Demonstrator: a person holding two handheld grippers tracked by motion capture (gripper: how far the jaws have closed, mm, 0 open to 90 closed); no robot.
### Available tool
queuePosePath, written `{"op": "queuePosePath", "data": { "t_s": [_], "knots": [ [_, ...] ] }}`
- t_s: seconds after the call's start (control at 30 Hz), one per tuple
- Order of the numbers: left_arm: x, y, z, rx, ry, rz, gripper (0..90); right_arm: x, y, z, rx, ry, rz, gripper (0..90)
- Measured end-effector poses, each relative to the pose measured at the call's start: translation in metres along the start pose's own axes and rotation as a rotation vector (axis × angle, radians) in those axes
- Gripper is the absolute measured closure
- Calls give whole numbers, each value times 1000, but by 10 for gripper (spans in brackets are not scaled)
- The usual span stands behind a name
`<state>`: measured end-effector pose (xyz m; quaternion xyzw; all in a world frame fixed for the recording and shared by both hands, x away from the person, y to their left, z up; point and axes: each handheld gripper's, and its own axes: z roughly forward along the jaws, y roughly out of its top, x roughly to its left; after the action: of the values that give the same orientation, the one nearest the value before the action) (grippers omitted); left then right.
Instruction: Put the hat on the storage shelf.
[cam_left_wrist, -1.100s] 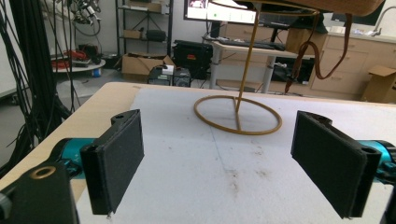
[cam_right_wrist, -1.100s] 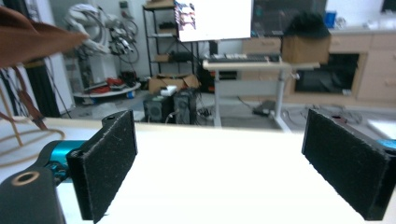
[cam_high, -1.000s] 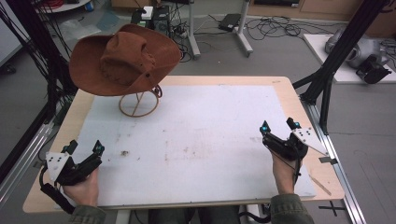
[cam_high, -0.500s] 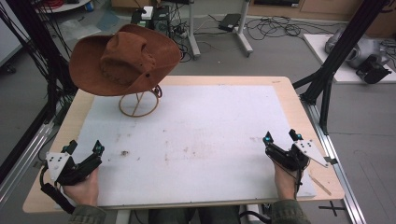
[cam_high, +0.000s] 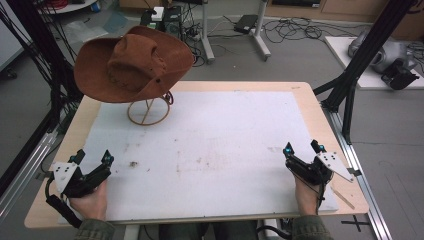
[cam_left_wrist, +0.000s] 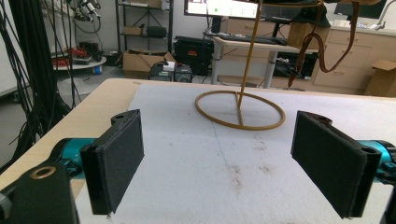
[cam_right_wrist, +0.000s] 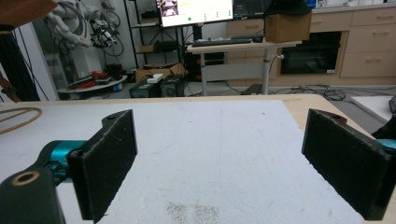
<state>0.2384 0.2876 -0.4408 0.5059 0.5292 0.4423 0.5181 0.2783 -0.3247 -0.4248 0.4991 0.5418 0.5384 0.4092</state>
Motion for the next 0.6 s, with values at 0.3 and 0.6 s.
{"op": "queuePosePath", "data": {
  "t_s": [0.3, 0.6],
  "knots": [
    [2, 0, -2, -2, 4, -11, 172, 1, -1, 1, 2, 7, 11, 96],
    [1, 1, -2, -3, 2, -9, 172, -1, -1, 1, 1, 5, 33, 96]
  ]
}}
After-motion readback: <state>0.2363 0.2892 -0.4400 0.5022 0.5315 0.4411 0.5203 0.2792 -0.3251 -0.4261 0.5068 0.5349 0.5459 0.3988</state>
